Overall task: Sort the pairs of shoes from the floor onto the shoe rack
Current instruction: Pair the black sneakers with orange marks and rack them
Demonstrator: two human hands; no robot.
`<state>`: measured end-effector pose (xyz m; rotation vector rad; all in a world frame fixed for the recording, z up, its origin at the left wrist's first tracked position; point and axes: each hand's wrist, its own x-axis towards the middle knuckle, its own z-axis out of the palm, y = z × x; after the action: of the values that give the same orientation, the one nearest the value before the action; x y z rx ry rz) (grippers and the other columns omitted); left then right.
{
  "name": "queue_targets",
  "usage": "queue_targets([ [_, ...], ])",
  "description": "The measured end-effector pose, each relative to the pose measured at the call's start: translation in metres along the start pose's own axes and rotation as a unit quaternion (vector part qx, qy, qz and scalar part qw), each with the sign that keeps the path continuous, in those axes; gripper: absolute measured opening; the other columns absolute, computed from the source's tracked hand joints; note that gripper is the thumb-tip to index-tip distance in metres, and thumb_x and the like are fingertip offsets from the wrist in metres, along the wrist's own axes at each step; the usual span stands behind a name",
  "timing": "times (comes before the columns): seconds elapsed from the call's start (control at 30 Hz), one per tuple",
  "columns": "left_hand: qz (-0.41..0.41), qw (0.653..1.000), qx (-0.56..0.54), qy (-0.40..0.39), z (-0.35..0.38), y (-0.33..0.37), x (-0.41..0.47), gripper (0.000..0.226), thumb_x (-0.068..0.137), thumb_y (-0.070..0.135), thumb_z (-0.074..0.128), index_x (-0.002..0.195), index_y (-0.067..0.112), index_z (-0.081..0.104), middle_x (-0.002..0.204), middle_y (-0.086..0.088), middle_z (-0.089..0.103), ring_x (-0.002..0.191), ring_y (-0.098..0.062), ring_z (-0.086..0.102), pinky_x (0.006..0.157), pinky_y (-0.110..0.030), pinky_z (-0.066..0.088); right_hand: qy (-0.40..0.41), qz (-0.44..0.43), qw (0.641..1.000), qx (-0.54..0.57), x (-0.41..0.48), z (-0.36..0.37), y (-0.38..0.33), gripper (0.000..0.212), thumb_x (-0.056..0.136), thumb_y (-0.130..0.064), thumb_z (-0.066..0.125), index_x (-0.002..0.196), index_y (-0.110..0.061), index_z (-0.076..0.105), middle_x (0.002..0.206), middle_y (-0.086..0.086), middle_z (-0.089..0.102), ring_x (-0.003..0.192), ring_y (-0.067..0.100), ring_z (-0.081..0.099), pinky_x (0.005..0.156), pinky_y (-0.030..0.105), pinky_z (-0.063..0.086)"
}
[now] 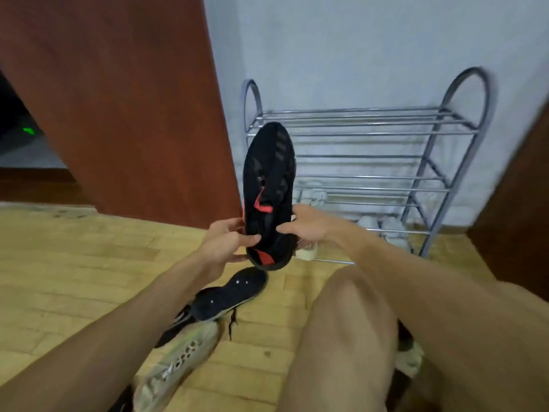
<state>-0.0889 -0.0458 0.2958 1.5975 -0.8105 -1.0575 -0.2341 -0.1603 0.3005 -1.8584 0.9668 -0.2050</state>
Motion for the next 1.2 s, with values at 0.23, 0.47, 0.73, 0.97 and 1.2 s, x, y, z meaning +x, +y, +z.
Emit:
queue_targets([
  [0.23,0.073,0.989,0.094,-0.092,0.085,0.074,0.039,0.053,0.079,0.027,0.075,0.129,0.028,0.059,0.109,0.002,0.073,0.103,-0.017,0.067,0.091,-0.041,0.053,0.117,-0.029,0.98,0.159,-0.035,-0.111,0.027,0.03,0.092,-0.006,0.059,0.122,-0.007,0.062,0.113,0.012,0.069,0.095,0.025,0.067,0.072,0.034,0.06],
  [0.47,0.045,0.969,0.177,-0.168,0.196,0.098,0.059,0.028,0.075,0.006,0.078,0.098,0.015,0.064,0.09,-0.007,0.072,0.073,-0.02,0.069,0.051,-0.022,0.057,0.184,-0.006,0.968,0.17,-0.068,-0.182,0.089,0.025,0.094,-0.017,0.06,0.118,-0.011,0.064,0.097,0.008,0.073,0.081,0.028,0.071,0.069,0.039,0.062],
  [0.73,-0.034,0.971,0.148,-0.185,0.3,0.05,0.077,0.032,0.075,0.001,0.074,0.104,0.005,0.064,0.09,-0.009,0.069,0.068,-0.018,0.065,0.056,-0.03,0.056,0.295,0.088,0.899,0.313,-0.112,-0.212,0.205,0.023,0.096,-0.022,0.056,0.106,-0.005,0.068,0.092,0.008,0.071,0.078,0.024,0.07,0.065,0.032,0.06],
  [0.97,-0.078,0.957,0.156,-0.232,0.336,-0.012,0.073,0.039,0.072,-0.005,0.073,0.107,0.011,0.065,0.091,-0.005,0.071,0.074,-0.019,0.065,0.059,-0.028,0.053,0.242,0.245,0.901,0.263,-0.109,-0.179,0.318,0.027,0.095,-0.02,0.057,0.114,-0.002,0.064,0.109,0.013,0.069,0.085,0.023,0.068,0.072,0.032,0.059],
  [1.2,-0.138,0.927,0.243,-0.251,0.335,-0.065,0.067,0.037,0.066,-0.013,0.072,0.093,0.013,0.07,0.088,-0.004,0.072,0.092,-0.029,0.066,0.079,-0.043,0.057,0.154,0.339,0.909,0.187,-0.131,-0.121,0.378,0.016,0.099,-0.016,0.048,0.101,-0.007,0.061,0.092,0.01,0.059,0.084,0.025,0.056,0.083,0.039,0.049],
])
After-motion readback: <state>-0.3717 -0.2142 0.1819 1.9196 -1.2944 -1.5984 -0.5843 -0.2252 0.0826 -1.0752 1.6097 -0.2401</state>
